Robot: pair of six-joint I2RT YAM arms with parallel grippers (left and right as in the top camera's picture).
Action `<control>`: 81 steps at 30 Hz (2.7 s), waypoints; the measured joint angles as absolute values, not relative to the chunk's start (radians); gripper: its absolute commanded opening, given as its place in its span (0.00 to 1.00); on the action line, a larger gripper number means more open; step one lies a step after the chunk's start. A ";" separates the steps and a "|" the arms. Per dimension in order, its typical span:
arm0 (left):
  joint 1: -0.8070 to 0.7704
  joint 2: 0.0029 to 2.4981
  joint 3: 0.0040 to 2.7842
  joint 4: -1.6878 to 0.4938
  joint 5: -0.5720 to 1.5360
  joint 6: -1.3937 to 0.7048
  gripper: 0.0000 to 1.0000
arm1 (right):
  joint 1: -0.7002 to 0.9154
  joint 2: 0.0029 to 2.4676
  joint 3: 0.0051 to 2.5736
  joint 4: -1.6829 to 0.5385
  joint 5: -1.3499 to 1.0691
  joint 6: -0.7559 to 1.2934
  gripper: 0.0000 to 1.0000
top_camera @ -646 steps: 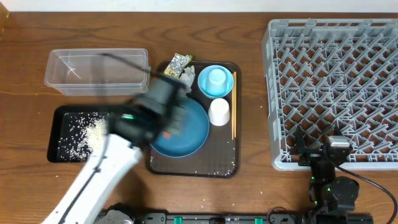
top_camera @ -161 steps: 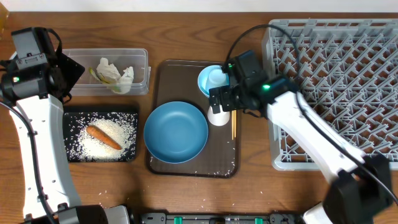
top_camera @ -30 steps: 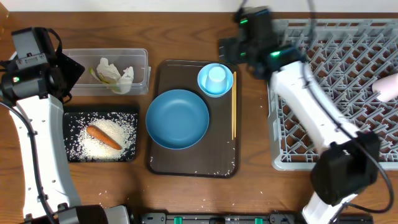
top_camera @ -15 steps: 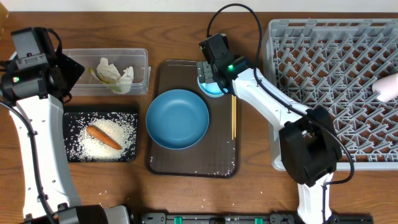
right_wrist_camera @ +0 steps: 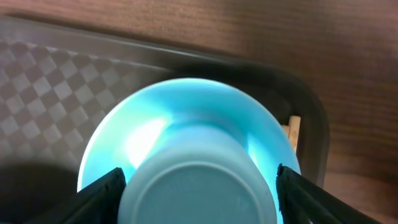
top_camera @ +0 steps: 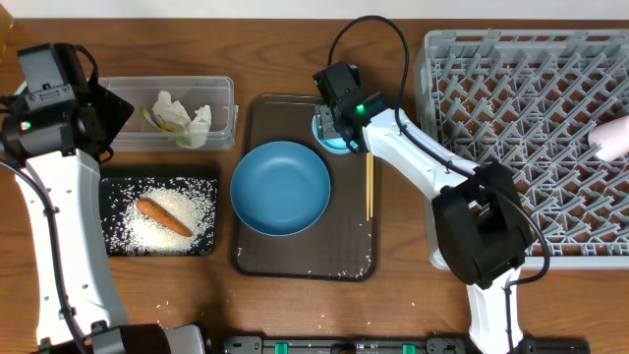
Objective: Sort waste into correct bins and load items into the dishwasher rack
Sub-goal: 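Reach the right gripper to the light blue cup and grasp it, then carry the blue cup right and place it in the rack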
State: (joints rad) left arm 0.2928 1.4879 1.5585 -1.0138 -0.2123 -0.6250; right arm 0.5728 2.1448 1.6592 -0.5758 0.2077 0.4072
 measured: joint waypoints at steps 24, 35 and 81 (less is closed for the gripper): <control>0.293 1.488 1.559 -1.014 -0.212 -0.625 0.98 | 0.314 1.684 1.728 -0.640 0.221 0.302 0.46; 0.293 1.488 1.559 -1.014 -0.213 -0.625 0.98 | -0.216 1.625 1.707 -0.826 0.266 0.281 0.47; 0.293 1.488 1.559 -1.014 -0.213 -0.625 0.98 | -0.429 1.861 1.636 -0.862 0.022 0.311 0.77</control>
